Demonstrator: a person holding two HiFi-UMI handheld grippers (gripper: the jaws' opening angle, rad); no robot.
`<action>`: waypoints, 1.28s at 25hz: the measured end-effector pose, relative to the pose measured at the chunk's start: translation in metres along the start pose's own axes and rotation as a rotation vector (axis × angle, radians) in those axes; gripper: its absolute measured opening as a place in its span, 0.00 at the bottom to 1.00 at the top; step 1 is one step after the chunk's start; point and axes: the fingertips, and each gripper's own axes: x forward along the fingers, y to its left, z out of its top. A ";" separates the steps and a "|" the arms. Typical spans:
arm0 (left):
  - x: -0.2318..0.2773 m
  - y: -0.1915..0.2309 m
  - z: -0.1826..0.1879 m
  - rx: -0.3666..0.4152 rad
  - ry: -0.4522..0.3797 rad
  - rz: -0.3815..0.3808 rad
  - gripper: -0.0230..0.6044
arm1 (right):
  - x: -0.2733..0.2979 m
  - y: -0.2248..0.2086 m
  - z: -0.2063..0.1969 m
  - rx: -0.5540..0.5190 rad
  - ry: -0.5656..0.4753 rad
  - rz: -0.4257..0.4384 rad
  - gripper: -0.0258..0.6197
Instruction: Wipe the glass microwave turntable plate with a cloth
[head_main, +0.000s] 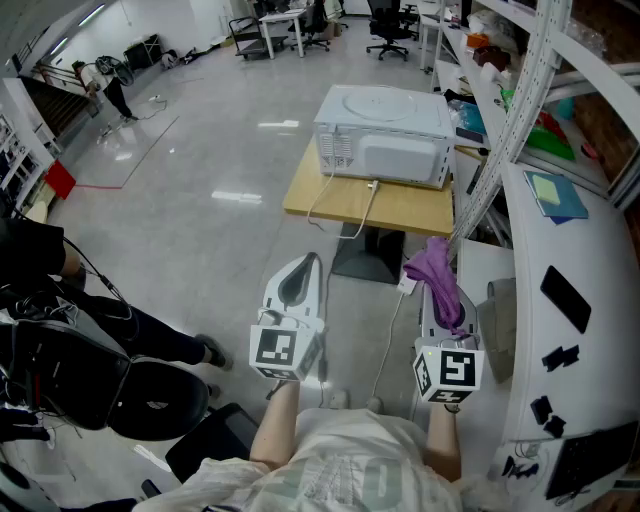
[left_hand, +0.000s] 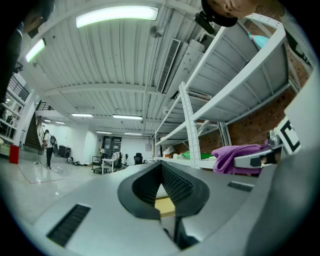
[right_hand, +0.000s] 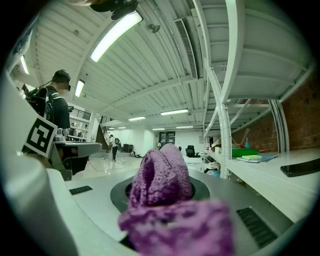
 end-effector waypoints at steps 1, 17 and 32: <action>0.000 -0.001 -0.001 0.004 0.002 -0.002 0.04 | 0.000 -0.001 -0.001 0.001 0.002 -0.002 0.13; 0.003 0.014 -0.009 0.008 0.017 0.001 0.04 | 0.012 -0.001 -0.006 0.094 -0.004 0.002 0.13; 0.000 0.077 -0.007 -0.017 -0.004 0.040 0.04 | 0.054 0.041 0.006 0.053 -0.024 0.034 0.13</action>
